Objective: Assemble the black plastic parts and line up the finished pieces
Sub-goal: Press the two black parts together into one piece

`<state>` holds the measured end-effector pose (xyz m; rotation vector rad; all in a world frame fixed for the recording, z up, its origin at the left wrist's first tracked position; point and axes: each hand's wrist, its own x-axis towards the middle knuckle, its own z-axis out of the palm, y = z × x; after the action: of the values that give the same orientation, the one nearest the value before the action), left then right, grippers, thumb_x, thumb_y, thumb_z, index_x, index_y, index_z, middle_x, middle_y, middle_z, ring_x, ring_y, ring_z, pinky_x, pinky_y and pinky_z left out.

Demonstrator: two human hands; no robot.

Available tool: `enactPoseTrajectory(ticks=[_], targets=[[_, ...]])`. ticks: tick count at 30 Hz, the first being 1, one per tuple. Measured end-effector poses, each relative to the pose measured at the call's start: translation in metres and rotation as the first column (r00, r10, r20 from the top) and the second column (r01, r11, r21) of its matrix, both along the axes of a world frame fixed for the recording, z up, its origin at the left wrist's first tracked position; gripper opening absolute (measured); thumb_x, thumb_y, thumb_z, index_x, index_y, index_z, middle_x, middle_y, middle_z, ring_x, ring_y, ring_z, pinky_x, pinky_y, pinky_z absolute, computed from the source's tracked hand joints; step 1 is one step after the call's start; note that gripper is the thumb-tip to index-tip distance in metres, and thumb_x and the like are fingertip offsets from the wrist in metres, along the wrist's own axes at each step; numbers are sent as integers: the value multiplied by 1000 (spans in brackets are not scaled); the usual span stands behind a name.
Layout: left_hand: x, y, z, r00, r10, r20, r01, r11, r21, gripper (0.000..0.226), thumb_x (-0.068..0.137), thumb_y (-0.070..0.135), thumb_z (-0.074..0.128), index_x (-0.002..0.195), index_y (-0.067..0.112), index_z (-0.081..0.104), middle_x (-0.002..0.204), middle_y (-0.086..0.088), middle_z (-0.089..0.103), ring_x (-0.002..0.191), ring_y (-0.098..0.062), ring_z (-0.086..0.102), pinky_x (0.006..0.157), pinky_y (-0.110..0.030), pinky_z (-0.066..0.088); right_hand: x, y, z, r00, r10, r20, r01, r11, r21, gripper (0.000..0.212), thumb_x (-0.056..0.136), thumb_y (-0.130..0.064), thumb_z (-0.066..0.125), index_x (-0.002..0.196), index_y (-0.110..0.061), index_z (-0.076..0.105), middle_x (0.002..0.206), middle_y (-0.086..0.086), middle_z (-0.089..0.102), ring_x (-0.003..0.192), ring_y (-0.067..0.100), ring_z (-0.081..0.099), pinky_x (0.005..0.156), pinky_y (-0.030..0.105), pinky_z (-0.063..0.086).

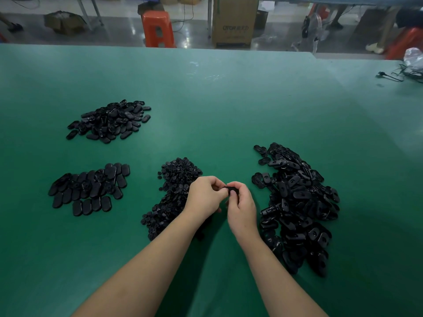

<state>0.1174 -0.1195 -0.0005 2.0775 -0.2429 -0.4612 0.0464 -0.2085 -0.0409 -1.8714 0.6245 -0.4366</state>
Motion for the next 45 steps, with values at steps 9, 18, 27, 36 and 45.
enactPoseTrajectory(ticks=[9,18,27,36,45], targets=[[-5,-6,2,998,-36,42,33,998,52,6,86,20,70,82,16,68,77,1,71,49,-20,67,58,-36,59,0,-1,-2,1000,-23,6,23,1000,-7,23,101,-7,49,104,-28,59,108,-7,64,102,12,59,92,35,49],[-6,-3,4,998,-27,50,31,996,-79,7,93,14,68,87,15,72,79,1,72,52,-23,68,52,-36,59,0,-4,-7,993,-91,73,84,993,87,20,103,-19,53,98,-39,53,91,-9,67,80,6,65,72,30,52],[-3,-3,1,967,-151,207,140,988,68,9,92,16,68,98,19,74,81,8,70,53,0,61,60,-17,52,0,-4,-8,994,-94,55,86,988,130,21,102,-16,50,96,-35,55,84,-3,64,74,21,60,73,54,52],[-2,12,3,661,-551,510,266,807,527,25,101,30,50,121,21,63,113,2,62,94,-25,64,76,-37,51,-2,0,-5,995,-57,84,42,985,169,26,104,-16,41,98,-40,48,91,-5,61,77,11,55,72,43,46],[-9,15,3,643,-565,517,183,769,612,21,100,26,47,114,16,59,107,-1,58,90,-27,64,64,-36,44,-2,2,0,991,-47,124,20,979,204,13,95,-32,42,100,-42,49,85,0,56,76,17,51,71,43,43]])
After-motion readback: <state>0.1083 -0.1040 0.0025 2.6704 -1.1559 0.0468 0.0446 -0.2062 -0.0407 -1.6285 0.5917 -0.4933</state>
